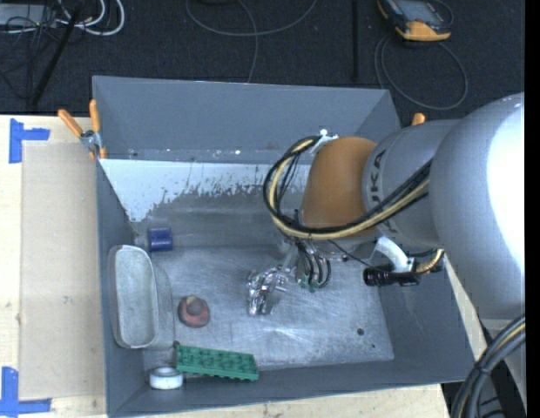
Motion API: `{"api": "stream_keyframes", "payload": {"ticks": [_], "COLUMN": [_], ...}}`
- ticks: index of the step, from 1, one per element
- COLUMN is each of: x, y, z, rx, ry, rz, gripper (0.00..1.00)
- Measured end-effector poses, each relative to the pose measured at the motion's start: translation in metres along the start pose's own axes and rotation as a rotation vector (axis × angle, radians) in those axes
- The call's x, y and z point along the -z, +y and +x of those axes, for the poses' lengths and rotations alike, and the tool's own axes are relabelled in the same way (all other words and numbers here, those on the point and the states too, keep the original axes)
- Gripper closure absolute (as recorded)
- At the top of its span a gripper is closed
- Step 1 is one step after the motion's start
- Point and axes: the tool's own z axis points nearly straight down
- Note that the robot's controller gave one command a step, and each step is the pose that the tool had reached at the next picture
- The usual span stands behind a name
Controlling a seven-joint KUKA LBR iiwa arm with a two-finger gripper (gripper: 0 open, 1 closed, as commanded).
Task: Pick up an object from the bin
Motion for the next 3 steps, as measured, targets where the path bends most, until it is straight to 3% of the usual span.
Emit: {"api": "stream_keyframes", "payload": {"ticks": [1, 2, 3], "x": [0.0045, 0.0027, 0.0046], "y": [0.0014, 0.0007, 0.002], "z": [-0.0009, -0.0005, -0.0008], "rx": [0.004, 0.005, 0.007], "ry": [-0.001, -0.002, -0.002], "rz": [-0.002, 0.0, -0.002], "gripper": [1.0, 0.0, 1.0]}}
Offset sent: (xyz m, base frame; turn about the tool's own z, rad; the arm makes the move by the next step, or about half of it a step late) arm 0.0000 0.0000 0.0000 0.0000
